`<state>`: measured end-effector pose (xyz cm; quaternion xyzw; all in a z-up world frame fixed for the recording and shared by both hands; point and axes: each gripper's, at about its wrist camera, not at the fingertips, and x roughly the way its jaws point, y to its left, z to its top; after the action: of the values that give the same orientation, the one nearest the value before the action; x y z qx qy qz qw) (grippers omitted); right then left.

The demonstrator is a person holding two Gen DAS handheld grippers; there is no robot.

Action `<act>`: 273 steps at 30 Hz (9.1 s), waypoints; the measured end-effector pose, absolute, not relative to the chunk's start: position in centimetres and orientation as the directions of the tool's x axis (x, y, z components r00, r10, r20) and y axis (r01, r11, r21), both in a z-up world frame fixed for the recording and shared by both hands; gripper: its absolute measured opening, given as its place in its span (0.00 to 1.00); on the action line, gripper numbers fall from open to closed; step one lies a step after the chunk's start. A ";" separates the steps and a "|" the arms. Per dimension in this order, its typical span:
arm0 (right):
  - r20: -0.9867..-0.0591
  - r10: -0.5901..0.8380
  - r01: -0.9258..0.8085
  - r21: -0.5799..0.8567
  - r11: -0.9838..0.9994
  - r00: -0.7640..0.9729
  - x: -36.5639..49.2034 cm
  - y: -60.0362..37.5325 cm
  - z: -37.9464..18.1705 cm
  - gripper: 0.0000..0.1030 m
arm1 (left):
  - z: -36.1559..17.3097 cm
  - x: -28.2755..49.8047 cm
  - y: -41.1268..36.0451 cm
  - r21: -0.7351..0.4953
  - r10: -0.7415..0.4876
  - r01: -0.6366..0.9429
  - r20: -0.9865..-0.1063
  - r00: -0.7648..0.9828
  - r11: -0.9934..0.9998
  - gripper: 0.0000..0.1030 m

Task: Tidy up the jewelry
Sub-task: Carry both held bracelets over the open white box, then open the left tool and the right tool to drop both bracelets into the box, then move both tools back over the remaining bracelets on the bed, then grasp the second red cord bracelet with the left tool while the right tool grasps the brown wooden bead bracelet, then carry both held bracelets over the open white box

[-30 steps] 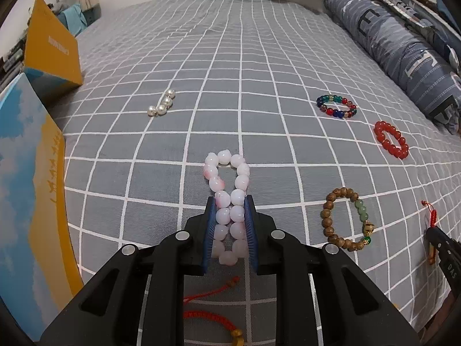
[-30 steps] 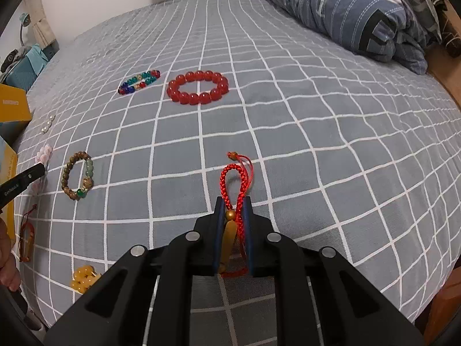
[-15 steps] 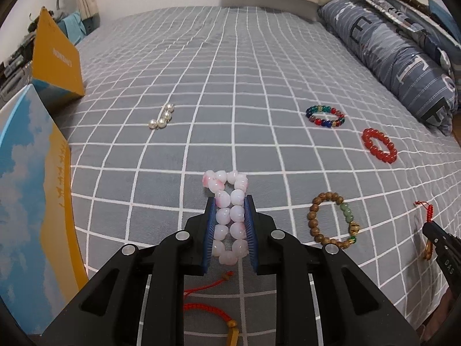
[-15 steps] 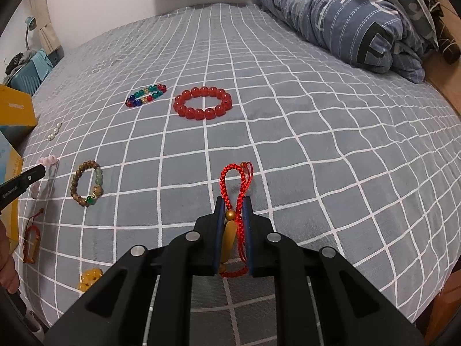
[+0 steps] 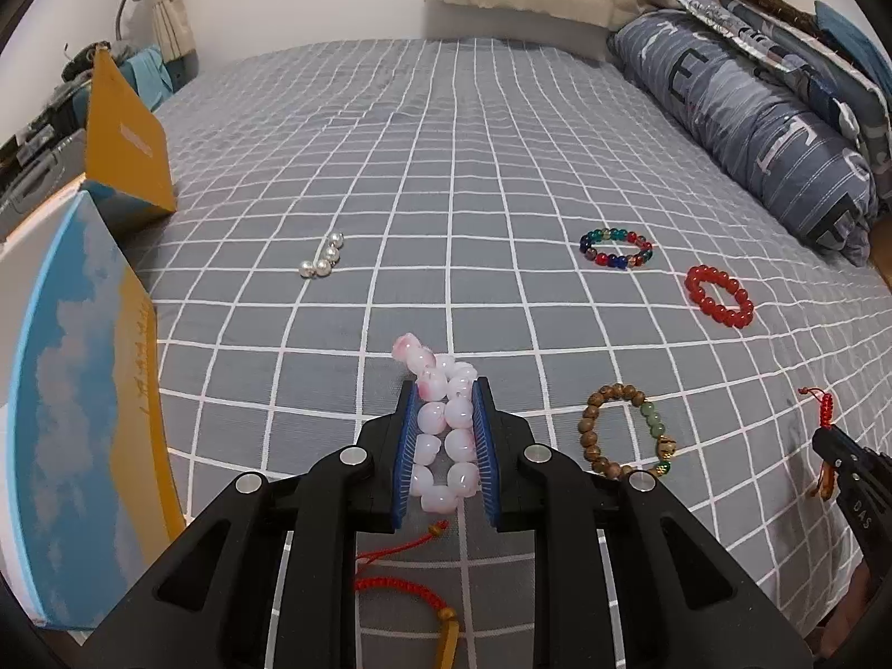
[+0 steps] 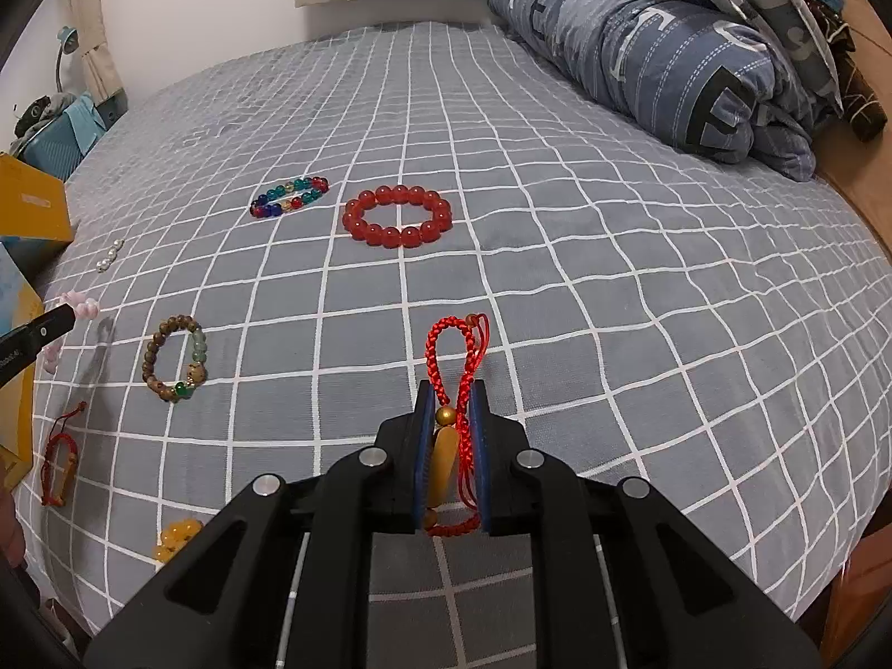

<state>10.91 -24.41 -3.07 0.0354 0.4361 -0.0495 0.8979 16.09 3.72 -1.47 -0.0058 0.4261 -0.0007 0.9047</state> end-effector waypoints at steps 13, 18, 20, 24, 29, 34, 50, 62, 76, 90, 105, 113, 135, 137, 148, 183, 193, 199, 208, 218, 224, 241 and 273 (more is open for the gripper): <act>-0.759 -0.063 0.109 0.011 0.994 0.648 9.2 -23.6 -1.1 0.12 | 0.9 13.9 3.8 -0.019 -0.015 0.001 -0.738 0.675 1.000 0.19; -0.749 -0.063 0.104 0.009 0.994 0.659 8.6 -23.3 -0.1 0.12 | 2.0 12.9 4.0 -0.009 -0.004 -0.004 -0.726 0.688 1.000 0.19; -0.744 -0.062 0.101 0.008 0.995 0.665 8.3 -23.1 0.3 0.12 | 2.4 12.4 4.1 -0.008 -0.003 -0.004 -0.721 0.693 1.000 0.19; -0.731 -0.057 0.092 0.009 0.996 0.680 7.5 -22.7 1.4 0.12 | 3.6 11.3 4.1 -0.007 -0.003 -0.003 -0.709 0.705 1.000 0.19; -0.713 -0.054 0.086 0.009 0.996 0.699 6.2 -22.2 3.0 0.12 | 5.1 9.9 4.2 -0.007 -0.004 -0.002 -0.695 0.719 1.000 0.19; -0.693 -0.045 0.074 0.011 0.997 0.719 5.0 -21.5 4.5 0.12 | 6.6 8.3 4.5 -0.006 0.000 -0.006 -0.680 0.733 1.000 0.19; -0.650 -0.003 0.009 0.006 1.000 0.760 2.7 -17.1 8.4 0.12 | 9.9 4.2 7.7 -0.008 0.044 -0.065 -0.649 0.760 0.998 0.19; -0.637 0.098 -0.116 0.013 0.993 0.765 3.7 -9.2 9.6 0.12 | 10.8 1.7 14.1 -0.010 0.128 -0.175 -0.642 0.756 0.985 0.19; -0.634 0.288 -0.341 0.041 0.939 0.718 5.2 4.9 11.0 0.12 | 9.9 -0.4 24.6 -0.024 0.253 -0.360 -0.667 0.701 0.933 0.19; -0.683 0.361 -0.492 0.002 0.870 0.635 8.1 19.0 9.8 0.12 | 8.5 -1.0 32.9 -0.022 0.338 -0.493 -0.702 0.627 0.870 0.19; -0.822 0.302 -0.509 0.018 0.861 0.483 11.3 23.4 3.3 0.12 | 2.7 0.0 38.4 -0.043 0.276 -0.549 -0.829 0.485 0.835 0.19; -0.856 0.261 -0.503 0.001 0.864 0.446 11.4 23.9 2.5 0.12 | 2.1 0.0 38.3 -0.048 0.257 -0.551 -0.849 0.462 0.833 0.19; -0.741 0.331 -0.508 -0.015 0.861 0.584 9.2 22.5 6.4 0.89 | 6.1 -2.3 37.1 0.011 0.402 -0.598 -0.750 0.525 0.801 0.92; -0.728 0.340 -0.503 -0.007 0.864 0.595 9.1 22.1 7.0 0.91 | 6.4 -2.5 36.7 0.018 0.410 -0.596 -0.742 0.531 0.803 0.94; -0.687 0.355 -0.477 0.013 0.879 0.634 7.8 18.2 10.2 0.93 | 9.1 -3.3 33.9 -0.029 0.374 -0.557 -0.711 0.595 0.830 0.94; -0.744 0.176 -0.202 0.056 0.978 0.645 11.9 -8.3 8.7 0.93 | 6.8 4.6 10.6 0.002 0.117 -0.175 -0.750 0.651 0.985 0.94; -0.778 0.152 -0.160 0.067 0.985 0.610 12.6 -12.1 6.0 0.93 | 3.1 5.8 5.9 -0.024 0.048 -0.109 -0.790 0.611 0.994 0.94; -0.779 0.154 -0.157 0.072 0.985 0.608 12.6 -12.7 5.6 0.93 | 0.2 7.0 4.1 0.013 0.062 -0.090 -0.820 0.569 0.996 0.94; -0.800 0.135 -0.150 0.058 0.987 0.584 13.5 -12.7 3.6 0.93 | -2.2 7.6 3.9 0.033 0.074 -0.084 -0.833 0.548 0.996 0.94; -0.833 0.100 -0.157 0.016 0.987 0.544 15.7 -11.7 -1.0 0.91 | -5.3 9.4 4.5 0.011 0.062 -0.101 -0.857 0.512 0.995 0.94; -0.846 0.135 -0.167 0.055 0.984 0.515 16.2 -11.4 -2.6 0.89 | -6.2 9.6 4.6 0.014 0.058 -0.092 -0.868 0.493 0.996 0.94; -0.901 0.097 -0.103 0.059 0.993 0.422 18.4 -10.9 -5.5 0.50 | -6.6 9.8 4.9 -0.029 0.012 -0.080 -0.879 0.476 0.996 0.74; -0.900 0.088 -0.044 0.077 0.996 0.428 17.8 -11.3 -4.4 0.10 | -4.3 9.0 4.8 -0.074 -0.048 -0.030 -0.856 0.514 0.997 0.11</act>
<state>17.84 -11.31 -4.43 0.0208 0.5335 0.0390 0.8446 9.00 4.83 -4.33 -0.0397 0.4927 -0.0050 0.8693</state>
